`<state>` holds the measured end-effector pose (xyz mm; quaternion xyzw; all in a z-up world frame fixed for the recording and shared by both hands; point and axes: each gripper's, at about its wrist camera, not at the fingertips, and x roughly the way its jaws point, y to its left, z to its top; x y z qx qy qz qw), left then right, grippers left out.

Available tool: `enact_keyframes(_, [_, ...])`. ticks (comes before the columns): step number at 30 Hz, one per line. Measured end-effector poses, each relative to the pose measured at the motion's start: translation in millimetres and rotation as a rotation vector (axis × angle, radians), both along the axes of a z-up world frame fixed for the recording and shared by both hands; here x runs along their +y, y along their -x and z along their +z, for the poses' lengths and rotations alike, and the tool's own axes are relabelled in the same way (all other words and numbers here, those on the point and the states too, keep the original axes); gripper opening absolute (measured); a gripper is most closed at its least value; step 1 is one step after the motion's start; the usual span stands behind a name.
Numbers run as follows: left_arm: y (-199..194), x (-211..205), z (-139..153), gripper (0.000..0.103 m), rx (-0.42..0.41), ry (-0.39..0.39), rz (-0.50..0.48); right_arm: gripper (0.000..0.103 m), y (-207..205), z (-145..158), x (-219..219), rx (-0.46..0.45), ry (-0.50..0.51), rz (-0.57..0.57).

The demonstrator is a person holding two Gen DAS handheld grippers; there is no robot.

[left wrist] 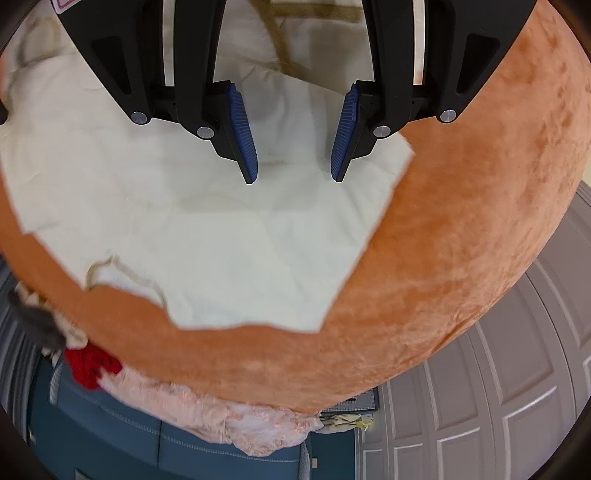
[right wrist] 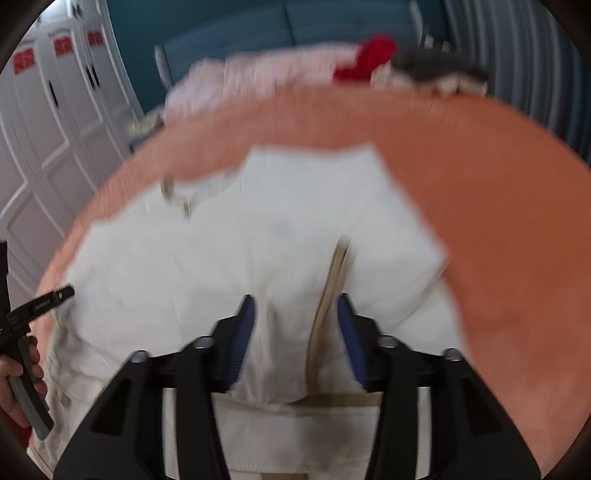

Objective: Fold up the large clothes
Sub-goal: 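Move both tools to the collar and grasp the collar edge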

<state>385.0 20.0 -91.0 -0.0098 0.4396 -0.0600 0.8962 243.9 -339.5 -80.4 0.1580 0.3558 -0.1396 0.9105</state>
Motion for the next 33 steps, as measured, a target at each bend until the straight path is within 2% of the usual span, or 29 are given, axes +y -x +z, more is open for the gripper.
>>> enact_keyframes(1, [-2.4, 5.3, 8.6, 0.04, -0.015, 0.013, 0.003, 0.055, 0.7, 14.6, -0.7, -0.04, 0.02, 0.0])
enact_keyframes(3, [-14.4, 14.0, 25.2, 0.041, -0.041, 0.029, 0.018, 0.056, -11.8, 32.4, -1.0, -0.079, 0.006, 0.04])
enact_keyframes(5, [-35.1, 17.1, 37.5, 0.041, -0.045, 0.06, 0.035, 0.058, -45.2, 46.9, 3.2, -0.115, -0.064, 0.125])
enact_keyframes(6, [-46.1, 16.7, 41.1, 0.041, -0.044, 0.08, 0.041, 0.062, -65.7, 50.5, 8.6, -0.125, -0.098, 0.169])
enact_keyframes(8, [-64.5, 12.7, 45.6, 0.041, -0.041, 0.098, 0.05, 0.065, -106.3, 52.1, 25.0, -0.12, -0.114, 0.244])
enact_keyframes(10, [-88.4, 5.0, 45.2, 0.041, -0.026, 0.118, 0.043, 0.067, -140.7, 48.2, 43.8, -0.099, -0.104, 0.316])
enact_keyframes(13, [-120.5, -2.5, 34.2, 0.041, 0.009, 0.156, 0.057, 0.067, -207.5, 26.1, 76.6, -0.03, -0.104, 0.4])
enact_keyframes(16, [-139.7, -8.5, 19.0, 0.041, 0.035, 0.159, 0.076, 0.067, -249.0, 3.4, 92.8, 0.022, -0.115, 0.399])
enact_keyframes(22, [-154.7, -15.2, -22.3, 0.041, 0.043, 0.089, 0.079, 0.067, -297.6, -37.6, 110.2, 0.089, -0.147, 0.378])
enact_keyframes(23, [-154.0, -15.6, -27.8, 0.041, 0.034, 0.074, 0.077, 0.065, -303.4, -45.0, 112.3, 0.11, -0.148, 0.377])
enact_keyframes(25, [-153.5, -14.6, -33.2, 0.043, 0.017, 0.069, 0.079, 0.043, -309.1, -60.5, 117.4, 0.149, -0.162, 0.391])
enact_keyframes(26, [-152.3, -13.9, -35.4, 0.043, 0.01, 0.068, 0.083, 0.038, -310.1, -65.2, 120.5, 0.155, -0.159, 0.398])
enact_keyframes(27, [-151.0, -13.8, -37.1, 0.043, -0.003, 0.063, 0.085, 0.018, -309.1, -66.0, 122.1, 0.147, -0.158, 0.409])
enact_keyframes(28, [-150.4, -14.4, -38.0, 0.043, -0.007, 0.056, 0.086, 0.009, -308.4, -64.6, 123.5, 0.14, -0.168, 0.427])
enact_keyframes(33, [-151.7, -16.5, -44.1, 0.044, -0.016, 0.031, 0.09, 0.004, -300.0, -49.6, 115.5, 0.048, -0.153, 0.411])
